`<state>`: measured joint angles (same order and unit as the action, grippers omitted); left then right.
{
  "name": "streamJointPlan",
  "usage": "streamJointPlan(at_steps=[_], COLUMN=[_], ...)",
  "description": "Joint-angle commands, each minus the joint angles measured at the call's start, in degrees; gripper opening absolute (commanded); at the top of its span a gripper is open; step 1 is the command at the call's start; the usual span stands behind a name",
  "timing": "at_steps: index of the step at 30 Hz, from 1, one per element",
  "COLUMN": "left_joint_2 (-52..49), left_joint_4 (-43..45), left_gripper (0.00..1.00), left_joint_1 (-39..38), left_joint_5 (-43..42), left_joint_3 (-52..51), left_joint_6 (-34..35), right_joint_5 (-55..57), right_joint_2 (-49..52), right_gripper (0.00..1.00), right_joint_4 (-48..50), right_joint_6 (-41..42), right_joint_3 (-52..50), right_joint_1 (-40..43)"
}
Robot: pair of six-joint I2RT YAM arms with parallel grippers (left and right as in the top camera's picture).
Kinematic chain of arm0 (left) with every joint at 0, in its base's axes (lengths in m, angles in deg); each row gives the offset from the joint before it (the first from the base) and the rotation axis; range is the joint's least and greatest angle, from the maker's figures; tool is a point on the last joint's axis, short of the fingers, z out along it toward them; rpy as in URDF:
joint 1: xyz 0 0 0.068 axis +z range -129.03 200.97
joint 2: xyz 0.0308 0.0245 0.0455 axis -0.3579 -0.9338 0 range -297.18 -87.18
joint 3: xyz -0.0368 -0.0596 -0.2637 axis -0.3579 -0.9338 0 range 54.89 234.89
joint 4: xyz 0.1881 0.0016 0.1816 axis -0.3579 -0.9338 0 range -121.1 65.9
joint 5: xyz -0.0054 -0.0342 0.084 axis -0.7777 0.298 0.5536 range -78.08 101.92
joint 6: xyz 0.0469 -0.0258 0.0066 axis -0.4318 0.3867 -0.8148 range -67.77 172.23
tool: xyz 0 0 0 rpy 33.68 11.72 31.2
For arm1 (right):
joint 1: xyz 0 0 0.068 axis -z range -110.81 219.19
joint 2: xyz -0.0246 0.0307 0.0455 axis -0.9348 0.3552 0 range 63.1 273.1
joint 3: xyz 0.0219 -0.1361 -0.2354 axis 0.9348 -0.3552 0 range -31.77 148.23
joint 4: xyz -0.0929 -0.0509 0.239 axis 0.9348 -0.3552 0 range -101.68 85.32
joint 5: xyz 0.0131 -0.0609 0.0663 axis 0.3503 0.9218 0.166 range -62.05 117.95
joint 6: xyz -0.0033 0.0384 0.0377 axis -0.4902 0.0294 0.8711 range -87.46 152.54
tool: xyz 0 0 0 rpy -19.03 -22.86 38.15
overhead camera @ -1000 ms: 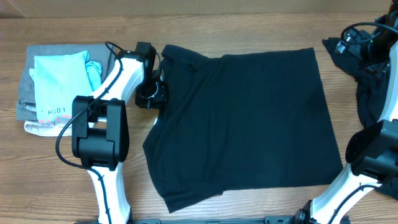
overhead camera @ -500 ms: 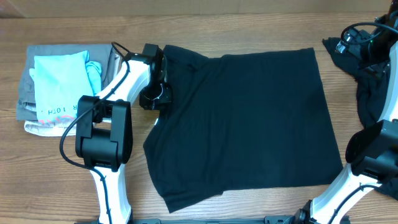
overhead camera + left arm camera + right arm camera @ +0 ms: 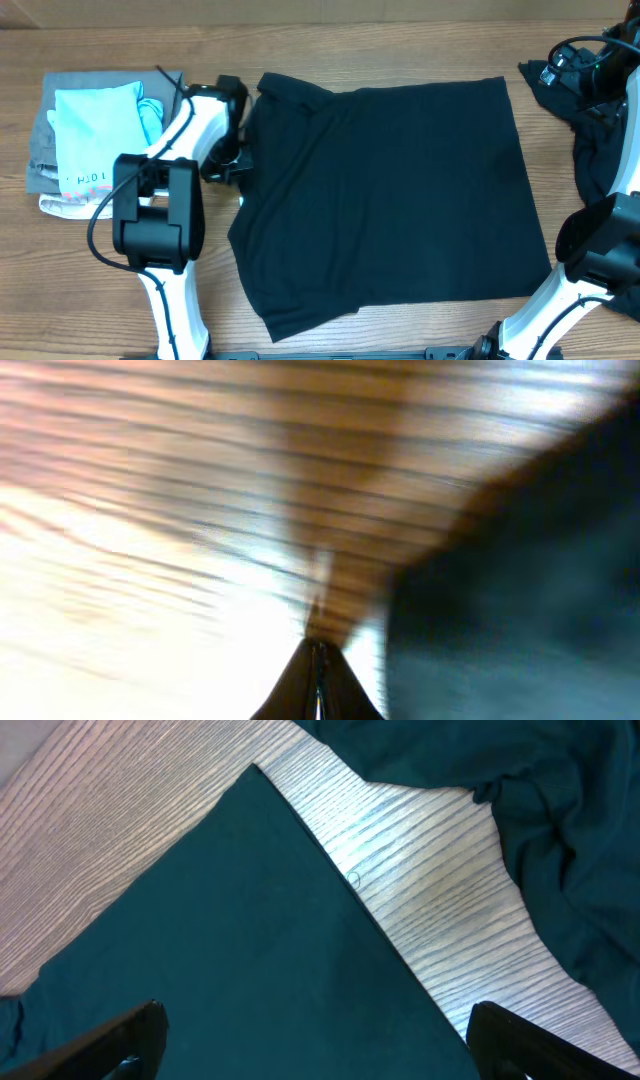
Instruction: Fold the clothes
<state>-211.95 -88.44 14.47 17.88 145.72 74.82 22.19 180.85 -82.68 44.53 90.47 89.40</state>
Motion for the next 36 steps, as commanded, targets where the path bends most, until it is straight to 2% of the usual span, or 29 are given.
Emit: streamJointPlan(at_steps=[1, 7, 13, 20, 26, 29, 36], left_joint_2=[0.0, 1.2, 8.9, 12.4, 12.4, 12.4, 11.3], left_joint_4=[-0.8, -1.5, -0.9, 6.1, 6.9, 4.3, 1.6], left_gripper=[0.04, 0.04, 0.04, 0.04, 0.04, 0.04, 0.04], left_joint_1=[1.2, 1.3, 0.7, -0.5, -2.4, -3.7, -6.2], left_joint_5=[2.4, 2.0, -2.3, -13.5, -13.3, -13.3, -11.4], left_joint_3=[-0.8, 1.5, 6.3, 6.7, 11.5, 14.7, 15.0], left_joint_6=[2.1, 2.1, 0.9, -8.1, -8.2, -7.3, -4.7], right_joint_5=[-0.3, -0.3, -0.3, -0.3, -0.3, -0.3, -0.3], right_joint_2=[0.0, 0.0, 0.0, 0.0, 0.0, 0.0, 0.0], right_gripper=[1.0, 1.0, 1.0, 1.0, 1.0, 1.0, 1.0], right_joint_4=[0.3, 0.3, 0.3, 0.3, 0.3, 0.3, 0.3], right_joint_6=[0.0, 0.0, 0.0, 0.0, 0.0, 0.0, 0.0], right_joint_3=[0.4, 0.4, 0.4, 0.4, 0.4, 0.4, 0.4], right_joint_1=[-0.1, -0.1, -0.1, -0.1, -0.1, -0.1, -0.1])
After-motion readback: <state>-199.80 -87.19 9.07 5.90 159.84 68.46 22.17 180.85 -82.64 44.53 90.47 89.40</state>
